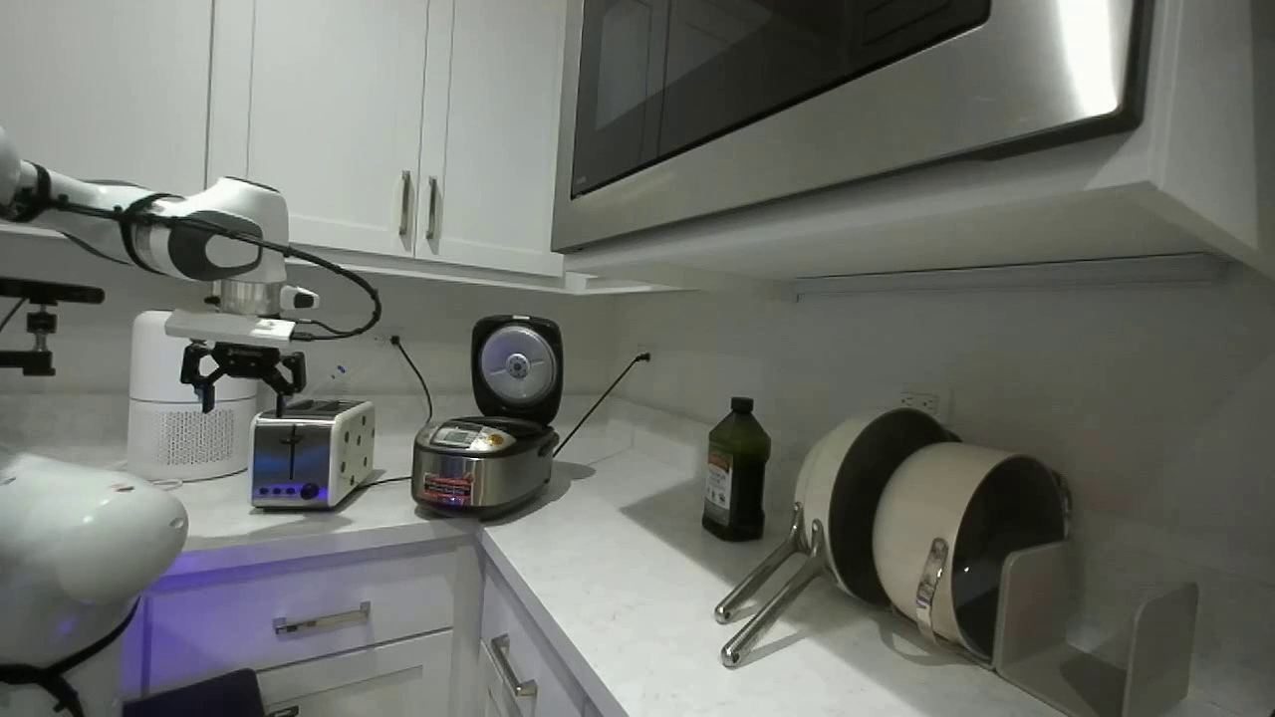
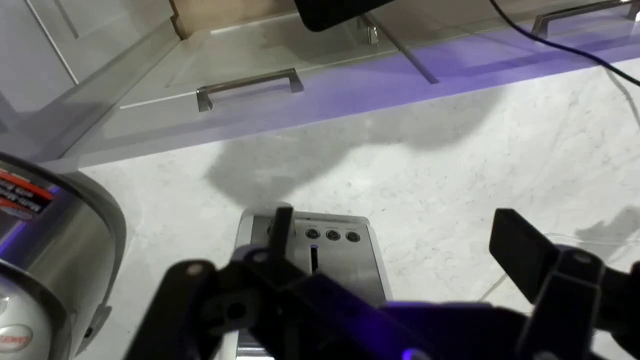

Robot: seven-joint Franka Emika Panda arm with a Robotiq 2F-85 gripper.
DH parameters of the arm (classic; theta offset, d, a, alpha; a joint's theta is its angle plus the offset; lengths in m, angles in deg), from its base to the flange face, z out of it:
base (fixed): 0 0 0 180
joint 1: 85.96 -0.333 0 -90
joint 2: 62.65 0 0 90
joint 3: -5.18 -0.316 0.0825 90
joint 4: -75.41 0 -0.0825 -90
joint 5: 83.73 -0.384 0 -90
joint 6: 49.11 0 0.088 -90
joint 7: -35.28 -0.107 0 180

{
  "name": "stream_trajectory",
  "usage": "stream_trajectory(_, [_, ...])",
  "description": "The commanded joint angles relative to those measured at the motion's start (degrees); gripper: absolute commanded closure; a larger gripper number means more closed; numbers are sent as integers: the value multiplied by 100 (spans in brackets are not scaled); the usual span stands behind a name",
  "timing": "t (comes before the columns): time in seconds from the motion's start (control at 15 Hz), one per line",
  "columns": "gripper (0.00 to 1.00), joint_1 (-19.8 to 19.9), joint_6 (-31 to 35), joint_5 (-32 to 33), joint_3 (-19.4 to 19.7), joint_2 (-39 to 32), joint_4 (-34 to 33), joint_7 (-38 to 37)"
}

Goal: Push the press handle on the toaster

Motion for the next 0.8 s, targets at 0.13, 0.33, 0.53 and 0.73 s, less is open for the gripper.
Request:
stream_trajectory(0.13, [0, -445, 949, -17, -117, -107, 102, -194])
stream_trajectory(0.33, [0, -631, 1368, 13, -123, -226, 78, -370])
stream_trajectory(0.53, [0, -790, 1794, 19, -161, -421, 66, -608])
stream_trajectory(0.73, [0, -898, 2264, 122, -264, -707, 25, -851])
